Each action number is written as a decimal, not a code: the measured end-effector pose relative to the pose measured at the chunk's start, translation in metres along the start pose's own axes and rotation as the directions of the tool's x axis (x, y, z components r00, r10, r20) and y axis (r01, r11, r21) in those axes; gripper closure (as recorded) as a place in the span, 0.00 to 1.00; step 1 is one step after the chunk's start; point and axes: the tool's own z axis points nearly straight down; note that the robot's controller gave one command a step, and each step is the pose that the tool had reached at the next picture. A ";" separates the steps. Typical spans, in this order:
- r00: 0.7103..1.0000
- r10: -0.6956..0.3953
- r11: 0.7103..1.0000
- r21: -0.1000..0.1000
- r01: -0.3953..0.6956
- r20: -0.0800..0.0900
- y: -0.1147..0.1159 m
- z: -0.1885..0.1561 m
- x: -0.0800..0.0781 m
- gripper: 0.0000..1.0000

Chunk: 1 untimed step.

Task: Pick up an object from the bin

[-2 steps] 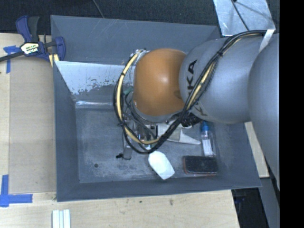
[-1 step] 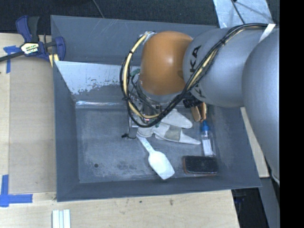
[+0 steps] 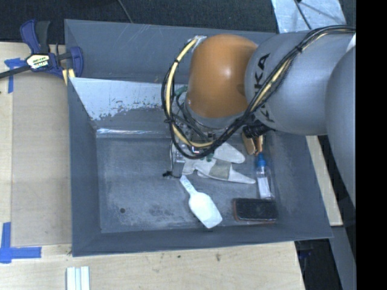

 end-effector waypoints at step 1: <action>0.998 -0.062 0.998 -0.005 0.062 0.023 -0.013 -0.023 -0.005 0.00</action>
Offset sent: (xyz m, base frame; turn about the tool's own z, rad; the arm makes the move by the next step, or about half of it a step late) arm 0.0291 -0.0656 -0.0873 -0.0292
